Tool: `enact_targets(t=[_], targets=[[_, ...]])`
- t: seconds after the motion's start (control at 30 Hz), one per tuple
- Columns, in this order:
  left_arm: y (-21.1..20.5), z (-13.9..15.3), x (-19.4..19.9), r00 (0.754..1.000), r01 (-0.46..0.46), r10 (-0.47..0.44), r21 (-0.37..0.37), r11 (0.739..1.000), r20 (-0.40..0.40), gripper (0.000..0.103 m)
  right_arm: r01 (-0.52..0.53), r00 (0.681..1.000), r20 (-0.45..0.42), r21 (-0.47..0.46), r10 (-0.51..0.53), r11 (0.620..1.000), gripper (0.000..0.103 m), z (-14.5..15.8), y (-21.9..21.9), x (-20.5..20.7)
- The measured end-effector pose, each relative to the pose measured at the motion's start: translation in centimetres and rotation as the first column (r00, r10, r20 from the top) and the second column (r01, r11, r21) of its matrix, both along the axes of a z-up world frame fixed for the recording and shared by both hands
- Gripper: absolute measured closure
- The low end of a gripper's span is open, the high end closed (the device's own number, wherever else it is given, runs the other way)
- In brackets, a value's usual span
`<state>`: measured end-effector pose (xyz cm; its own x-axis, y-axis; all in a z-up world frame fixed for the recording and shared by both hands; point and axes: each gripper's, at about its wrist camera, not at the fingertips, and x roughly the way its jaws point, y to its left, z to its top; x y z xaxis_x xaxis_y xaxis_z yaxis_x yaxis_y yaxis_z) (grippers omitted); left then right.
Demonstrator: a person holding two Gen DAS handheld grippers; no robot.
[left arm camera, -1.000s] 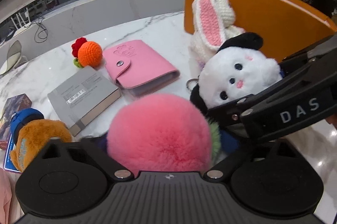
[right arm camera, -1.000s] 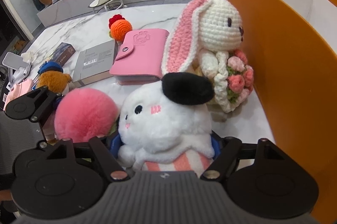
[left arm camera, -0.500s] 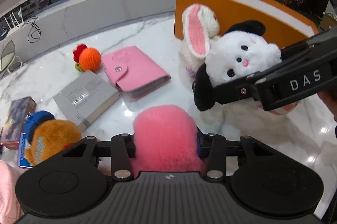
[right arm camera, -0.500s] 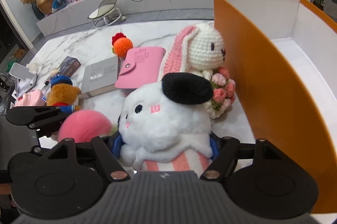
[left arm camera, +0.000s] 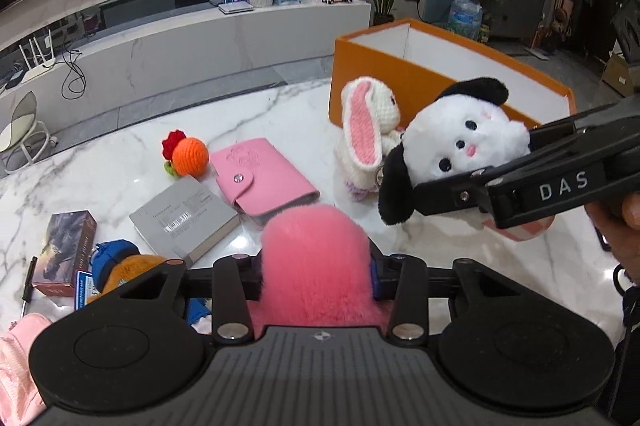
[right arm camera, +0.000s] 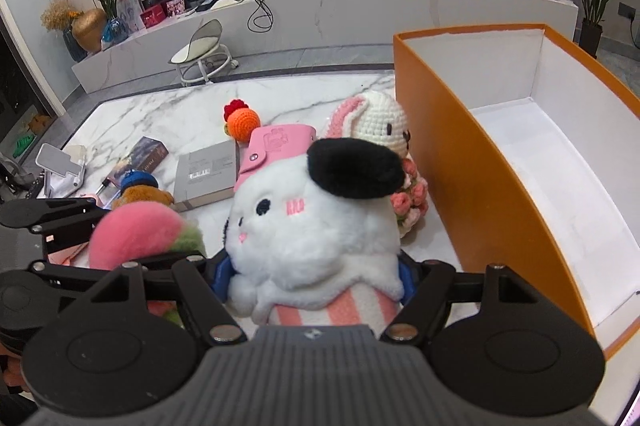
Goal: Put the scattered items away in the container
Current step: 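Lift the pink pompom with the left tool while the right tool lifts the white plush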
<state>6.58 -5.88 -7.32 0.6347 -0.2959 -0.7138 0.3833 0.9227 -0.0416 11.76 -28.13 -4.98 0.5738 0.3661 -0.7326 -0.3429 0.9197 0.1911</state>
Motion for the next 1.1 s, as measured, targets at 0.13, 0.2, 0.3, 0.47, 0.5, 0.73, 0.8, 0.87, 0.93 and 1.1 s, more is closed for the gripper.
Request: enact_targets(t=[0.13, 0.2, 0.3, 0.47, 0.5, 0.73, 0.8, 0.87, 0.93, 1.1], targets=[[0.2, 1.1, -0.4, 1.0, -0.014, 0.015, -0.015, 1.0, 0.022, 0.056, 0.002, 1.0, 0.017, 0.004, -0.002, 1.0, 0.028, 0.6, 0.0, -0.4], [0.3, 1.7, -0.5, 0.999, -0.017, 0.018, -0.025, 1.0, 0.031, 0.056, 0.005, 1.0, 0.022, 0.007, -0.005, 1.0, 0.028, 1.0, 0.0, -0.6], [0.3, 2.5, -0.9, 0.999, -0.028, 0.03, -0.046, 0.999, 0.043, 0.056, 0.021, 1.0, 0.021, 0.033, -0.021, 0.999, 0.028, 1.7, -0.3, -1.0], [0.3, 4.0, -1.6, 0.999, -0.016, 0.019, -0.08, 0.997, 0.043, 0.056, 0.048, 0.998, 0.039, 0.1, -0.052, 0.994, 0.028, 3.7, -0.8, -2.0], [0.4, 4.3, -1.7, 0.999, -0.015, 0.019, -0.084, 0.996, 0.043, 0.056, 0.052, 0.997, 0.046, 0.11, -0.058, 0.993, 0.028, 4.1, -0.8, -2.2], [1.2, 6.7, -2.1, 0.999, -0.013, 0.018, -0.116, 0.993, 0.047, 0.056, 0.055, 0.997, 0.05, 0.133, -0.062, 0.99, 0.028, 5.1, -0.8, -2.7], [1.3, 7.3, -2.2, 0.999, -0.015, 0.021, -0.115, 0.993, 0.05, 0.056, 0.063, 0.996, 0.053, 0.145, -0.071, 0.987, 0.028, 5.4, -1.1, -2.7], [1.5, 7.9, -2.2, 0.999, -0.015, 0.021, -0.11, 0.994, 0.05, 0.057, 0.079, 0.994, 0.06, 0.157, -0.089, 0.984, 0.028, 5.9, -1.4, -2.7], [1.6, 8.6, -2.2, 0.998, -0.015, 0.02, -0.103, 0.995, 0.055, 0.057, 0.092, 0.991, 0.076, 0.178, -0.107, 0.98, 0.028, 6.7, -1.9, -2.8], [1.4, 11.8, -2.1, 0.994, -0.006, 0.017, -0.105, 0.994, 0.104, 0.06, 0.118, 0.969, 0.196, 0.156, -0.148, 0.981, 0.028, 10.4, -2.6, -3.3]])
